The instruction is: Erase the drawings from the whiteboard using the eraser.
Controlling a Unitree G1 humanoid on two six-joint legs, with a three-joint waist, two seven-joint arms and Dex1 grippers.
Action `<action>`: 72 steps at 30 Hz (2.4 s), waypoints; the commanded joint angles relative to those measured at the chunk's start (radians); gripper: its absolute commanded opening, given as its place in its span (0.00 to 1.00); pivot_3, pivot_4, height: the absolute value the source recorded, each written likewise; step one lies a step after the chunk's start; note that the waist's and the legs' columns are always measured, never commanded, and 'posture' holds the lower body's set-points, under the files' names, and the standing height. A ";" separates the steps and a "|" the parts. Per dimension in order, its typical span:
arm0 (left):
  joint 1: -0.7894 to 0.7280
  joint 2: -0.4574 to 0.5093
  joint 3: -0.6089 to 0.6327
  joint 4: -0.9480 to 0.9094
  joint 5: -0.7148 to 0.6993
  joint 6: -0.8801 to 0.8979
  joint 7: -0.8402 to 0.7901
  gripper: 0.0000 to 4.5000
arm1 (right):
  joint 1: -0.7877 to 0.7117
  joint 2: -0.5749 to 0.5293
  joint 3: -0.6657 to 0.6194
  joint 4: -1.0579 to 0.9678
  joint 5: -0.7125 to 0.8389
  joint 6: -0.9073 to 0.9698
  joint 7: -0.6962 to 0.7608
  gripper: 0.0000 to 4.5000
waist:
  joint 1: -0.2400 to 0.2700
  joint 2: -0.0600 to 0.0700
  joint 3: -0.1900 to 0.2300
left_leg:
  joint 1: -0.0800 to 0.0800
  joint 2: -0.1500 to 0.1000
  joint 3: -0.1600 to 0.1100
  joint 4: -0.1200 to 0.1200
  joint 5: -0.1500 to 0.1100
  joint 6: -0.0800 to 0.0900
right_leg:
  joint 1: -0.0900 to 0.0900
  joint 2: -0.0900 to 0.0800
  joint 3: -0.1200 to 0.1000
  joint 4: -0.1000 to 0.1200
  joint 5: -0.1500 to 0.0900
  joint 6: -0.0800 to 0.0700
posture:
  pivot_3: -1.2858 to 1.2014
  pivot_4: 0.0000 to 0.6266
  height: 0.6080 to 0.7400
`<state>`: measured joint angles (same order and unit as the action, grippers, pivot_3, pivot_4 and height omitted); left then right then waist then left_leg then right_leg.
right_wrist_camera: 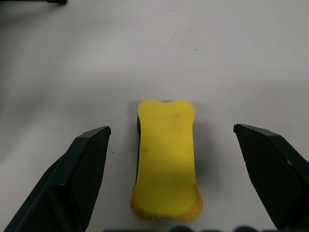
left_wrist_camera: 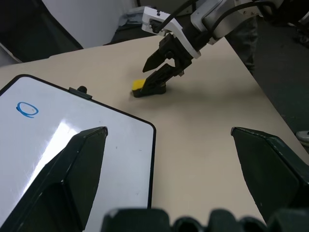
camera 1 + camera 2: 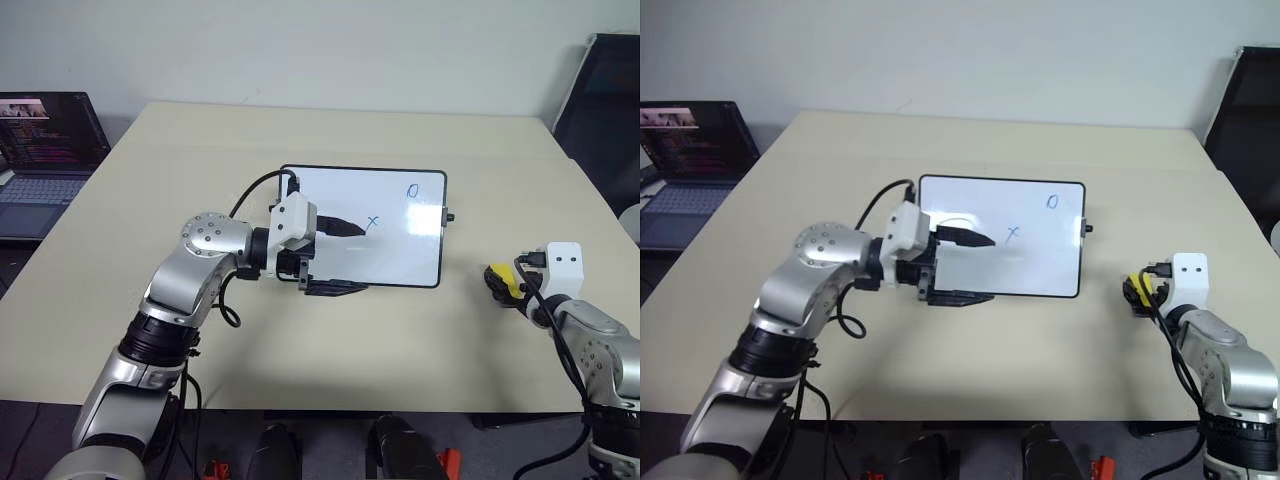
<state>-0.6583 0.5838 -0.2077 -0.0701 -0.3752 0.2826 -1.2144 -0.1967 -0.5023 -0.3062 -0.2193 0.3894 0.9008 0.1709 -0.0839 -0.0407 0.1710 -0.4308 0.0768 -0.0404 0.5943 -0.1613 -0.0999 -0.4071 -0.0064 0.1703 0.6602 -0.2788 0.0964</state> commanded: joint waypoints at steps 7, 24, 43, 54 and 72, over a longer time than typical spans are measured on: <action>0.022 0.007 0.030 -0.034 -0.003 -0.027 0.003 1.00 | -0.032 -0.005 0.012 0.038 -0.035 -0.034 0.016 0.60 | 0.000 0.000 0.000 | 0.000 0.000 0.000 0.000 0.000 0.000 | 0.000 0.000 0.000 0.000 0.000 0.000 | 0.52 0.24 1.00; 0.109 0.003 0.078 -0.090 0.023 0.047 0.176 1.00 | 0.133 0.036 -0.017 -0.257 -0.031 -0.062 0.028 0.22 | 0.001 0.001 0.000 | 0.000 0.000 -0.002 0.000 0.000 0.000 | 0.000 0.001 -0.001 0.002 0.001 0.003 | 0.52 0.24 1.00; 0.036 -0.033 0.104 -0.102 0.031 0.167 0.314 1.00 | -0.242 0.124 0.291 -0.215 -0.170 -0.127 -0.051 0.22 | 0.001 0.001 0.001 | -0.001 0.000 -0.004 0.003 0.001 0.001 | 0.001 0.001 -0.003 0.002 0.001 -0.002 | 0.52 0.24 1.00; 0.011 -0.028 0.115 -0.061 0.058 0.170 0.344 1.00 | -0.436 0.145 0.383 0.101 -0.311 -0.313 -0.014 0.22 | 0.000 0.002 0.001 | -0.003 0.000 -0.010 -0.002 0.001 0.001 | -0.001 0.001 -0.010 0.002 0.004 0.000 | 0.52 0.24 1.00; 0.041 -0.019 0.119 -0.088 0.048 0.176 0.338 1.00 | -0.432 0.132 0.419 0.180 -0.441 -0.274 0.015 0.22 | 0.000 0.002 0.001 | -0.002 0.000 -0.013 0.001 0.003 0.002 | 0.002 0.001 -0.013 0.004 0.003 0.002 | 0.52 0.24 1.00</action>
<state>-0.6132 0.5551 -0.1139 -0.1150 -0.3142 0.4682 -0.8693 -0.6321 -0.3569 0.1357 -0.0561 -0.0307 0.6012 0.1907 -0.0840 -0.0386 0.1724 -0.4327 0.0771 -0.0537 0.5951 -0.1580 -0.0973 -0.4054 -0.0054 0.1575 0.6638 -0.2753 0.0983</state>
